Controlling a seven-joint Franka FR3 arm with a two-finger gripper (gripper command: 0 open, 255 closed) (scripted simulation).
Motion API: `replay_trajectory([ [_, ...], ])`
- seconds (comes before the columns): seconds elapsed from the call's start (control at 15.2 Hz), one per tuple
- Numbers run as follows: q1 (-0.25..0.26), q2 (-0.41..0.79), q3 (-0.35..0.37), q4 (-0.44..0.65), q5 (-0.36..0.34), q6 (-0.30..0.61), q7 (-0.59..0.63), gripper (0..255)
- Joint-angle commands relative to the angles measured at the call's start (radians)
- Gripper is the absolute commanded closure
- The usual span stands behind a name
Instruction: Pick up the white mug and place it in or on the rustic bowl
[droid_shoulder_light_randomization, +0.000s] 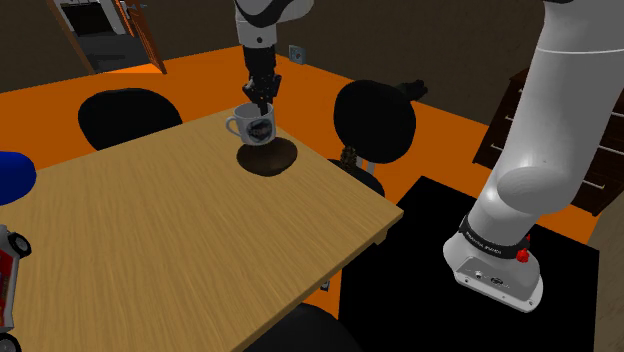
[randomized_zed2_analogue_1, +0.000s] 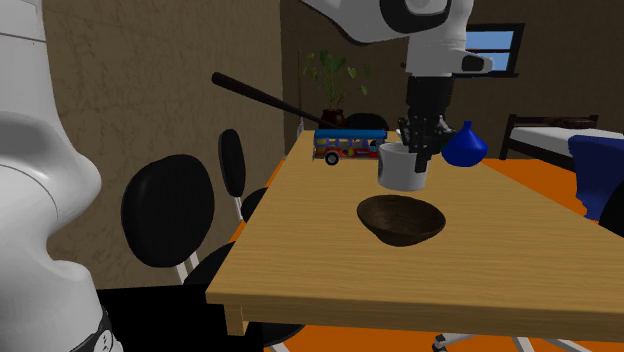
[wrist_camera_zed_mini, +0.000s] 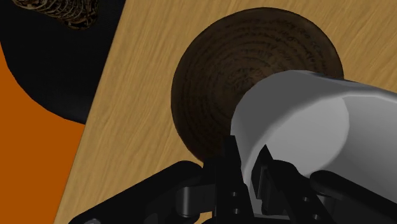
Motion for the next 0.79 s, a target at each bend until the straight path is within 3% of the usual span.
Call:
replay_trajectory([
  [0.0,0.001,0.006,0.000,-0.021,-0.001,0.027,0.001,255],
  [0.53,0.002,0.033,-0.001,-0.099,-0.007,0.132,0.001,255],
  [0.73,0.002,0.033,-0.001,-0.100,-0.007,0.132,0.001,255],
])
